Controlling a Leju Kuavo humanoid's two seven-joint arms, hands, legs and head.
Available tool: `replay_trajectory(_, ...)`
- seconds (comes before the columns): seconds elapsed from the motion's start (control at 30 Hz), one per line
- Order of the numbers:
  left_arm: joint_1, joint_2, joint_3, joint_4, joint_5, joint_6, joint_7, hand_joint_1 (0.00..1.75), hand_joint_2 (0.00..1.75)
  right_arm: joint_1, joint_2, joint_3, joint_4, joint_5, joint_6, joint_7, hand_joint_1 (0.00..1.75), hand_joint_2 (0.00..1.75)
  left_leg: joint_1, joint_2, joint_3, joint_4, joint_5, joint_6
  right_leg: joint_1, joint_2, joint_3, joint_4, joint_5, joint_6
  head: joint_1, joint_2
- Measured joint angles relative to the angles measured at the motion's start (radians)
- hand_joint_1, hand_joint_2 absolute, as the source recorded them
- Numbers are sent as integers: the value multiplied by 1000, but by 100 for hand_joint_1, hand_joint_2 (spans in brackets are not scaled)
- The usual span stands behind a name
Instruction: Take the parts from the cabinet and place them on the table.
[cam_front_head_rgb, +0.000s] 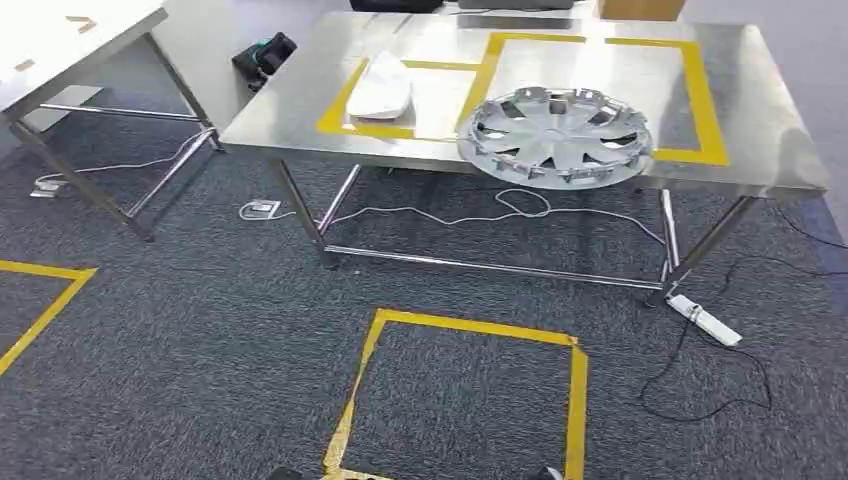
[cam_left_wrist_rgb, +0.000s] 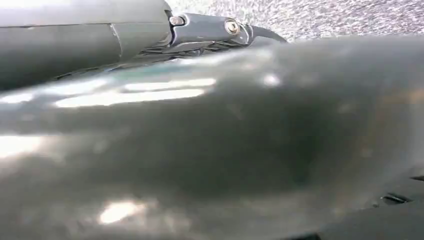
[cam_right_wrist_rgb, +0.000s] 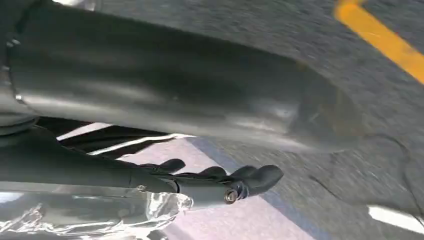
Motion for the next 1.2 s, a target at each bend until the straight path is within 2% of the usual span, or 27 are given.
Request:
replay_trajectory(0.07,3,0,1,0,0,0,0,0,0,-2,0,-1,17,12,0,10,0,0,-2,2,31,-45,41,8,4,-23,0,0,0,0,-1,0)
replay_trajectory(0.1,3,0,2,0,0,0,0,0,0,-5,0,-1,23,18,0,13,0,0,-5,10,75,-124,82,15,5,-35,1,0,0,0,0,0)
replay_trajectory(0.13,1,-1,2,0,0,0,0,0,0,-8,0,-1,28,21,0,15,0,0,-10,33,125,-210,116,22,5,-47,4,0,-1,1,0,0)
replay_trajectory(0.17,-1,-2,2,0,0,0,0,0,0,-10,2,-2,32,22,0,16,0,0,-18,91,159,-267,122,28,10,-54,5,0,-3,4,-1,0)
replay_trajectory(0.2,-7,-3,2,0,1,0,0,0,0,-10,2,-2,38,22,1,16,0,0,-24,91,164,-292,113,29,16,-63,-2,5,-8,11,-5,0)
replay_trajectory(0.3,-1,-5,4,0,2,-3,0,0,0,-14,2,-2,47,11,16,14,0,0,-26,57,152,-290,118,39,16,-99,13,-6,-4,23,2,0)
replay_trajectory(0.33,0,-6,5,0,5,-3,0,0,0,-15,2,-2,48,8,18,13,0,0,-18,45,156,-296,125,49,12,-89,10,-4,-10,30,-1,0)
replay_trajectory(0.37,1,-6,6,0,6,-3,0,0,0,-16,2,-3,50,6,19,11,0,0,-17,37,154,-297,126,52,11,-35,-2,21,-32,36,8,0)
replay_trajectory(0.4,-1,-6,6,0,8,-3,-1,0,0,-16,2,-3,53,5,21,11,0,0,-16,27,153,-297,128,58,9,-2,-24,79,-69,37,11,0)
replay_trajectory(0.47,-4,-9,7,0,8,-4,-2,0,0,-12,2,-5,60,2,23,11,0,0,-19,-2,149,-297,130,65,11,24,-101,248,-144,39,14,0)
replay_trajectory(0.5,-3,-9,8,0,8,-4,-2,0,0,-11,2,-8,63,-1,25,11,0,0,-20,-16,149,-297,131,66,11,27,-126,296,-154,38,15,0)
replay_trajectory(0.53,-2,-8,10,0,8,-4,-2,0,0,-10,2,-10,64,-3,25,11,0,0,-21,-29,149,-297,132,67,12,27,-131,298,-140,37,14,0)
replay_trajectory(0.6,-1,-8,12,0,8,-4,-2,0,0,-13,2,-14,66,-5,23,11,0,0,-23,-59,150,-297,135,65,13,34,-78,179,-59,29,14,0)
replay_trajectory(0.63,-1,-10,13,0,9,-4,-2,0,0,-14,2,-16,66,-5,19,11,0,0,-23,-74,150,-296,137,62,12,56,-31,82,-14,24,15,0)
replay_trajectory(0.67,-2,-11,13,0,9,-4,-2,0,0,-14,2,-18,66,-6,16,11,0,0,-21,-83,149,-296,138,60,10,115,1,13,-5,17,15,0)
replay_trajectory(0.7,-4,-11,13,0,9,-2,-2,0,0,-14,2,-18,67,-8,10,11,0,0,-28,-94,144,-289,139,56,3,129,9,-16,-13,15,13,0)
replay_trajectory(0.8,1,-12,18,0,12,2,-1,0,0,-16,2,-21,67,-15,-6,10,0,0,-16,-124,135,-299,151,34,16,103,18,-10,-9,2,14,0)
replay_trajectory(0.83,2,-11,20,0,14,3,1,0,0,-15,3,-22,67,-19,-12,10,0,0,-17,-133,132,-297,154,29,5,87,19,-23,1,-6,13,0)
replay_trajectory(0.87,3,-13,21,0,16,5,1,0,0,-15,4,-24,67,-21,-14,9,0,0,-21,-81,124,-280,136,25,6,73,23,-27,5,-9,13,0)
replay_trajectory(0.9,3,-12,22,0,19,6,2,0,0,-14,5,-27,67,-21,-20,7,0,0,-20,-39,101,-233,100,19,6,61,25,-29,6,-14,-2,0)
replay_trajectory(0.93,0,-12,23,0,19,7,2,0,0,-12,5,-28,67,-21,-20,6,0,0,-17,-17,67,-163,61,11,6,46,24,-29,6,-15,-4,0)
replay_trajectory(1.0,-1,-12,26,0,19,8,2,0,0,-7,5,-33,67,-23,-20,6,0,0,-10,0,-1,-21,6,0,6,11,24,-29,3,-15,-3,0)
replay_trajectory(1.03,1,-12,27,0,20,8,2,0,0,-7,5,-35,67,-23,-20,6,0,0,-5,2,-10,-3,9,-4,5,-4,24,-29,2,-15,-5,0)
replay_trajectory(1.07,2,-11,28,0,21,8,2,0,0,-8,5,-35,67,-23,-20,6,0,0,-1,4,5,-30,36,-7,4,-17,25,-29,0,-13,-4,0)
replay_trajectory(1.13,2,-10,29,0,22,10,2,0,0,-11,5,-36,67,-23,-20,6,0,0,2,26,87,-179,116,-11,0,-40,32,-29,-5,-4,-4,0)
replay_trajectory(1.17,2,-11,29,0,22,10,2,0,0,-11,5,-36,67,-23,-20,6,0,0,2,65,134,-257,144,-12,-1,-49,38,-28,-9,2,-5,0)
replay_trajectory(1.2,-1,-13,29,0,22,10,2,0,0,-10,5,-37,67,-23,-20,5,0,0,-8,102,153,-295,131,-14,9,-58,30,-25,-17,11,-10,0)
